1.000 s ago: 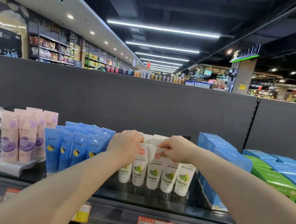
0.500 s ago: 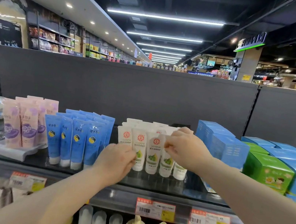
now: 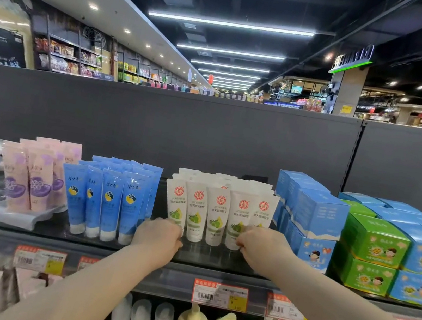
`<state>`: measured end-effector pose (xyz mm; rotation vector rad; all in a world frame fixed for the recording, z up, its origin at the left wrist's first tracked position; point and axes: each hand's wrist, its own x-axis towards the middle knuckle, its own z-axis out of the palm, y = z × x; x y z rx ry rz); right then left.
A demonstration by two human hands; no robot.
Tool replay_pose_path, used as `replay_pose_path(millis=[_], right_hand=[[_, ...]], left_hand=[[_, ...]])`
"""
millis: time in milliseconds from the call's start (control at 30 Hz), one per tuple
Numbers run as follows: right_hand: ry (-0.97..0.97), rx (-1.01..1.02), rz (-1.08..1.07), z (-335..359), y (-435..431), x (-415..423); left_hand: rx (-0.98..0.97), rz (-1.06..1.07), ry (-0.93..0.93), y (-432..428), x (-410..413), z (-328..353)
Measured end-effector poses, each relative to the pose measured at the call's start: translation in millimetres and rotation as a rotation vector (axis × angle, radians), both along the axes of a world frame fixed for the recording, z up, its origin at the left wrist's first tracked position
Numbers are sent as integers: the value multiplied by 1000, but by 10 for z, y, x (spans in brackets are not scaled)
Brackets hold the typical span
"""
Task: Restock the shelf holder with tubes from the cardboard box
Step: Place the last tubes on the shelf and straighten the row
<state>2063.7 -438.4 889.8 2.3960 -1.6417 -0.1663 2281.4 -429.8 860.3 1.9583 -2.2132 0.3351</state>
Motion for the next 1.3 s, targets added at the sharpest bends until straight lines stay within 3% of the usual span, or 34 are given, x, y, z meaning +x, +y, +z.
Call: replay_pose_path(millis=[233, 400, 633, 1300], right_hand=[[42, -49, -97, -18, 93, -112], [-109, 0, -212, 18, 97, -209], [-414, 72, -272, -43, 90, -196], [-303, 201, -219, -93, 162, -131]], left_hand=[[15, 133, 157, -6, 47, 21], [128, 158, 394, -59, 6, 27], [157, 155, 490, -83, -73, -17], [273, 73, 508, 35, -51, 48]])
